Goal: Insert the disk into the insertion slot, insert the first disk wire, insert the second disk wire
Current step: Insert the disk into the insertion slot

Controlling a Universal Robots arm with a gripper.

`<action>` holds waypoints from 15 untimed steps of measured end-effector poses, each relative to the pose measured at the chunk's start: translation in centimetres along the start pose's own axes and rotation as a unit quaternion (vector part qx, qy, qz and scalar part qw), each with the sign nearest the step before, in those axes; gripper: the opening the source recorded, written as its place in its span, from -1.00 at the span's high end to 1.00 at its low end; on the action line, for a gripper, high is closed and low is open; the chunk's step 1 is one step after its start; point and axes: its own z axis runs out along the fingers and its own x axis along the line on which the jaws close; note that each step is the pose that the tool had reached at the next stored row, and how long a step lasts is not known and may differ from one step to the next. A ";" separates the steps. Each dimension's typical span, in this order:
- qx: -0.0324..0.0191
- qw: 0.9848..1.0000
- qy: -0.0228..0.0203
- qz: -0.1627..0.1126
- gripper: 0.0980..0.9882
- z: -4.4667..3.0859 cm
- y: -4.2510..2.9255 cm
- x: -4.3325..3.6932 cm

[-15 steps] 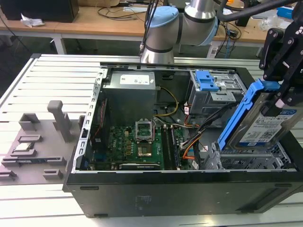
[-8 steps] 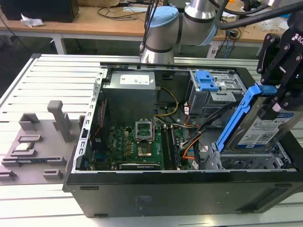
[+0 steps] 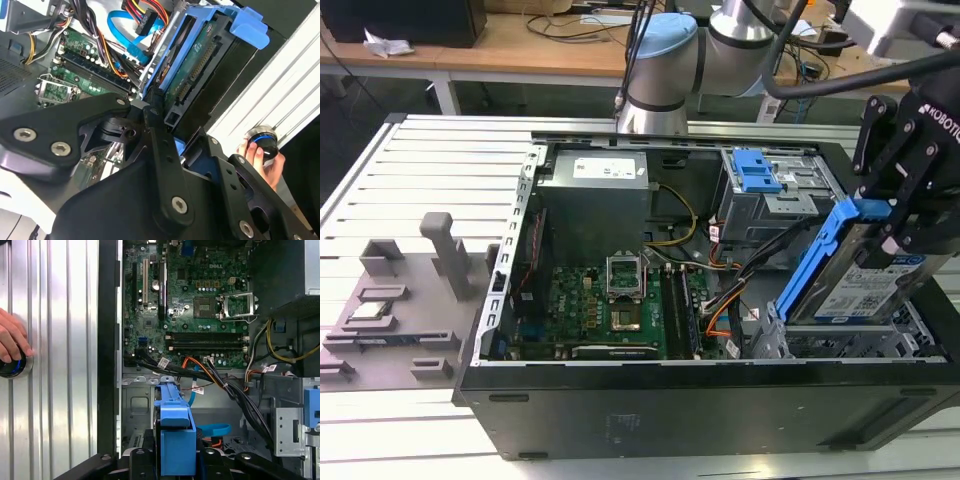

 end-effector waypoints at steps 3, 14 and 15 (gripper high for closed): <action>0.000 1.000 0.000 0.000 0.40 0.86 -0.03 0.00; 0.000 1.000 0.000 0.000 0.23 2.29 -0.09 -0.01; 0.000 1.000 0.000 0.000 0.23 2.30 -0.09 -0.01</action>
